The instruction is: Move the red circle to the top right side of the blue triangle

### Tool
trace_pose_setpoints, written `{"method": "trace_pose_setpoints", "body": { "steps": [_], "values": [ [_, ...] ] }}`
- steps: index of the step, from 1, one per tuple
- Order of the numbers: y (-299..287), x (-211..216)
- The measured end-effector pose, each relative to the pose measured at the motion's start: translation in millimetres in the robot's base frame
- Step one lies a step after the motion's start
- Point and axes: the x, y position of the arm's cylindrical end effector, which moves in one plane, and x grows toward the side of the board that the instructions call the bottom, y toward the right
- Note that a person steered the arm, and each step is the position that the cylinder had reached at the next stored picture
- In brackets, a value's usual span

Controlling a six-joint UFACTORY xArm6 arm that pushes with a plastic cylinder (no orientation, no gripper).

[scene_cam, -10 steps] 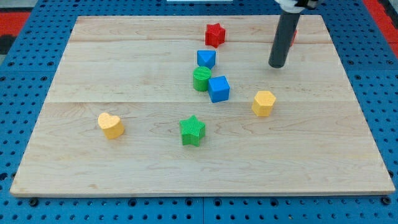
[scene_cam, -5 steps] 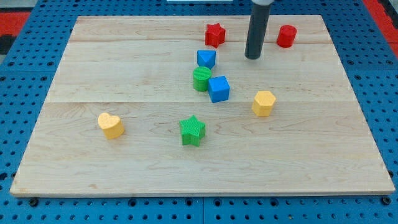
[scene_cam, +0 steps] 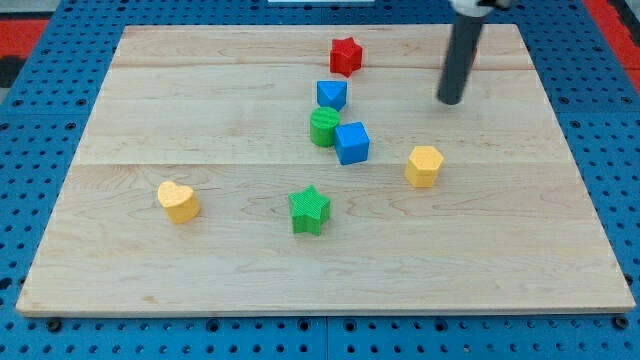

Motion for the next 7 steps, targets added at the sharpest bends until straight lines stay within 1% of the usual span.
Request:
{"method": "trace_pose_setpoints", "body": {
  "steps": [1, 2, 4, 5, 6, 7],
  "values": [
    [71.2, -43.9],
    [93.1, -107.1],
    [35.2, -103.5],
    [21.5, -76.6],
    [19.3, -44.5],
    [29.9, -40.1]
  ]
}}
